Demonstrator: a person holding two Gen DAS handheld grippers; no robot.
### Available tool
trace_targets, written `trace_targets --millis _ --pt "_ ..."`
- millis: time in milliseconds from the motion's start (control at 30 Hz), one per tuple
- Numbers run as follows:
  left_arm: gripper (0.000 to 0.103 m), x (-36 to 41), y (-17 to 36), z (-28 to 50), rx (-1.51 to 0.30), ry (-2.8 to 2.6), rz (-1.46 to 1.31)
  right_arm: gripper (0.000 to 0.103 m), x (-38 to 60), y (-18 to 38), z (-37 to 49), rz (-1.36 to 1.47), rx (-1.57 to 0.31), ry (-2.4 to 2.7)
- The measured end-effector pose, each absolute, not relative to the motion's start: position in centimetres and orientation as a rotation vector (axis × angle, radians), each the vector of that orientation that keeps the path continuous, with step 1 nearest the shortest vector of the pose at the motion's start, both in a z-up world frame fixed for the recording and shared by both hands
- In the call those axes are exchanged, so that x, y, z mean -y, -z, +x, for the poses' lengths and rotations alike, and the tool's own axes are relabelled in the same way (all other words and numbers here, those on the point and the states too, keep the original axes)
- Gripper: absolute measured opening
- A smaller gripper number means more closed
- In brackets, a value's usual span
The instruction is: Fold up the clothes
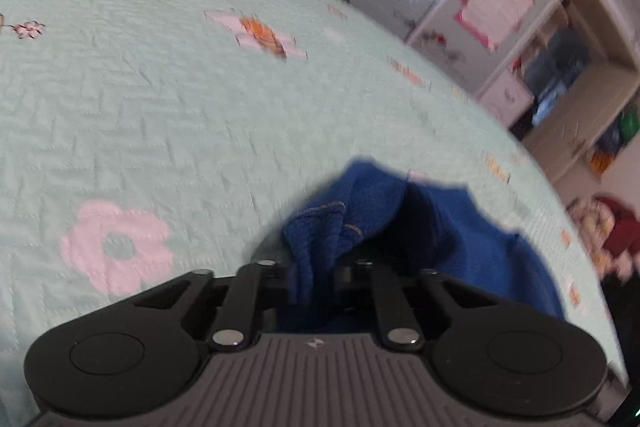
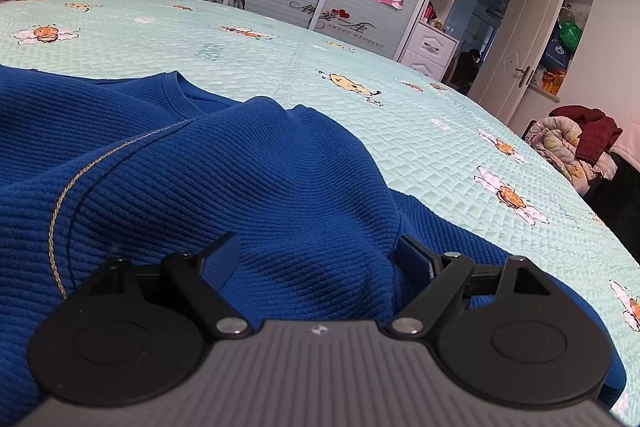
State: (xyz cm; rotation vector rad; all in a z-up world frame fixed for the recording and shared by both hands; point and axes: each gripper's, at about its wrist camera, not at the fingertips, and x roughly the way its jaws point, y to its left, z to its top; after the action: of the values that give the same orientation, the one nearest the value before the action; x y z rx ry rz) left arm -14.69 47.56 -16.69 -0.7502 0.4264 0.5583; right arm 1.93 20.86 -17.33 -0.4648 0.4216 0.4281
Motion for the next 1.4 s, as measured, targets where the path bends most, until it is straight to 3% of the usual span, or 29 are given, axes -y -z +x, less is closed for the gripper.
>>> trace_targets --millis 167,233,300,467,700,1133,1333,1400 --pt "0.014 -47.3 9.5 -19.1 -0.008 -0.706 -0.496 0.085 -20.8 17.3 2.1 -0.462 -0.422 -0.429" --pt "0.032 -47.0 7.3 -20.3 0.100 -0.820 -0.401 0.085 -20.8 17.3 2.1 -0.464 -0.421 -0.429" --pt "0.077 -48.0 7.8 -20.0 0.025 -0.858 -0.432 0.086 -20.8 17.3 2.1 -0.466 -0.420 -0.428" --pt "0.061 -50.8 11.1 -18.5 -0.277 -0.912 -0.564 0.086 -20.9 17.3 2.2 -0.471 -0.418 -0.427" --pt "0.063 -51.7 12.8 -20.9 -0.315 -0.812 -0.751 0.086 -21.0 17.3 2.2 -0.471 -0.418 -0.426" --pt "0.062 -43.8 11.9 -16.8 -0.342 -0.739 -0.417 0.087 -21.2 17.2 2.1 -0.473 -0.412 -0.421" --pt "0.063 -43.1 14.3 -14.9 -0.403 -0.746 -0.355 0.087 -20.7 13.2 0.5 -0.401 -0.179 -0.573" --pt "0.063 -42.7 14.4 -14.6 -0.408 -0.757 -0.342 0.087 -23.1 12.6 3.0 -0.460 -0.235 -0.690"
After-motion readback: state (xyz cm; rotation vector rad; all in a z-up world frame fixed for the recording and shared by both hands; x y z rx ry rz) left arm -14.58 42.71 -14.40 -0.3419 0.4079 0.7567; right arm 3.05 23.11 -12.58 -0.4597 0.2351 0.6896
